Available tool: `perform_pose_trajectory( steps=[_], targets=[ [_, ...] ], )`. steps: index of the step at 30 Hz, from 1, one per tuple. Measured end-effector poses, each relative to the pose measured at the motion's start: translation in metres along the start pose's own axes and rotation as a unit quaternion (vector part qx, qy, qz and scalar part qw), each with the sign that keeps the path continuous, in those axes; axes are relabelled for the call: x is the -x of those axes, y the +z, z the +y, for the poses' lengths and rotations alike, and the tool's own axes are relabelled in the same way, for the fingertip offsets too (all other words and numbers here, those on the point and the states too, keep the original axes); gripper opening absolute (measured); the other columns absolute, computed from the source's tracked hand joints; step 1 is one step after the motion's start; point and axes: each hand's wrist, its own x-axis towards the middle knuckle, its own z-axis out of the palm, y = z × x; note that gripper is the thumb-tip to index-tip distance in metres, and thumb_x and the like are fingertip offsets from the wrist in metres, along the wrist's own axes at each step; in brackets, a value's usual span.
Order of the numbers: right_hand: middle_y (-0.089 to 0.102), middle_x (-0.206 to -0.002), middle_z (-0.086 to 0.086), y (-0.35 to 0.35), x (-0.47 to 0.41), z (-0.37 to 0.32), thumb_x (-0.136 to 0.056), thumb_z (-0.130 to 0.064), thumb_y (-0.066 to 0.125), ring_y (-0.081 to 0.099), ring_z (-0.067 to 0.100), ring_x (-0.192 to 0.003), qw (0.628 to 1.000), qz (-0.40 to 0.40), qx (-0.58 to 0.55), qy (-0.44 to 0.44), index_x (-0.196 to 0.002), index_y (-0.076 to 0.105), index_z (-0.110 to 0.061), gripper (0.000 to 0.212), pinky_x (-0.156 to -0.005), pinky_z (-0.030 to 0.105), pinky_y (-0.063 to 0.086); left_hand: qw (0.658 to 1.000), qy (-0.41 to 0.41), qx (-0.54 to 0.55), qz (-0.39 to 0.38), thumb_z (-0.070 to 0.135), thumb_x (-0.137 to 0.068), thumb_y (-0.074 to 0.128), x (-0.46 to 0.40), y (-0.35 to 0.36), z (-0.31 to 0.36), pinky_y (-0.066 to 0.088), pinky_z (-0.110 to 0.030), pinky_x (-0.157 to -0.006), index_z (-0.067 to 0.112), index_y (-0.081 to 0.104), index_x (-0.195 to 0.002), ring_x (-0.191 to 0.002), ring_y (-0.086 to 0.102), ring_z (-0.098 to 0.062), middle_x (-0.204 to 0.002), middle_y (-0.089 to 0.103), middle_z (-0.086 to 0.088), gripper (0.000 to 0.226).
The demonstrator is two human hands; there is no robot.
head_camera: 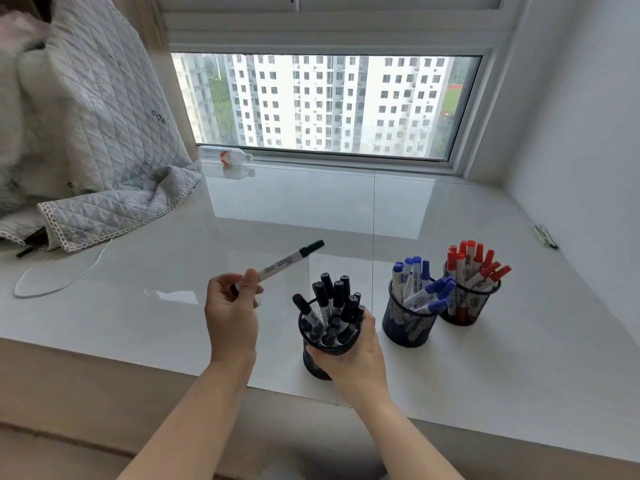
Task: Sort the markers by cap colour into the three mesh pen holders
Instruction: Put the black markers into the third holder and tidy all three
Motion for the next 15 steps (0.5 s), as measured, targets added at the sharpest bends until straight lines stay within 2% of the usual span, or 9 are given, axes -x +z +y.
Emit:
perform_pose_trajectory(
  steps=[3, 7, 12, 14, 15],
  targets=[
    [0.053, -0.114, -0.013, 0.001, 0.000, 0.000, -0.049, -0.049, 0.079, 0.052, 0.009, -0.107, 1.000, 0.004, 0.003, 0.000, -0.126, 0.037, -0.029, 0.090, -0.091, 0.029, 0.045, 0.980, -0.136, 0.147, 0.000, 0.016, -0.082, 0.066, -0.001, 0.003, 0.001, 0.052, -0.015, -0.059, 0.021, 0.046, -0.069, -0.061, 0.064, -0.003, -0.066, 0.062, 0.006, 0.024],
    [0.053, -0.113, -0.014, 0.001, 0.000, 0.001, -0.047, -0.054, 0.076, 0.052, 0.008, -0.105, 1.000, 0.007, 0.002, 0.000, -0.126, 0.036, -0.031, 0.092, -0.089, 0.027, 0.045, 0.926, -0.264, 0.270, -0.020, 0.010, -0.083, 0.063, 0.001, 0.007, 0.004, 0.054, -0.017, -0.055, 0.009, 0.059, -0.079, -0.061, 0.067, -0.006, -0.063, 0.066, 0.001, 0.005],
    [0.051, -0.108, -0.018, 0.002, -0.001, 0.002, -0.047, -0.054, 0.076, 0.052, 0.007, -0.103, 1.000, 0.010, 0.003, -0.002, -0.126, 0.036, -0.032, 0.092, -0.085, 0.022, 0.042, 0.863, -0.326, 0.384, -0.045, 0.014, -0.088, 0.054, 0.000, 0.009, 0.006, 0.057, -0.021, -0.062, 0.002, 0.055, -0.098, -0.069, 0.070, -0.012, -0.074, 0.069, -0.008, 0.016],
    [0.052, -0.109, -0.018, 0.002, -0.001, 0.002, -0.047, -0.055, 0.076, 0.052, 0.007, -0.103, 1.000, 0.009, 0.006, -0.002, -0.127, 0.035, -0.031, 0.093, -0.085, 0.023, 0.043, 0.860, -0.331, 0.383, -0.062, 0.015, -0.091, 0.051, -0.001, 0.010, 0.006, 0.058, -0.023, -0.066, 0.001, 0.055, -0.099, -0.072, 0.070, -0.013, -0.076, 0.070, -0.008, 0.016],
    [0.052, -0.110, -0.017, 0.002, -0.001, 0.002, -0.047, -0.055, 0.076, 0.052, 0.007, -0.103, 1.000, 0.008, 0.007, -0.002, -0.127, 0.035, -0.031, 0.093, -0.086, 0.023, 0.043, 0.870, -0.326, 0.362, -0.075, 0.015, -0.092, 0.049, -0.002, 0.012, 0.005, 0.058, -0.023, -0.067, 0.001, 0.057, -0.098, -0.074, 0.070, -0.013, -0.077, 0.070, -0.007, 0.017]
  ],
)
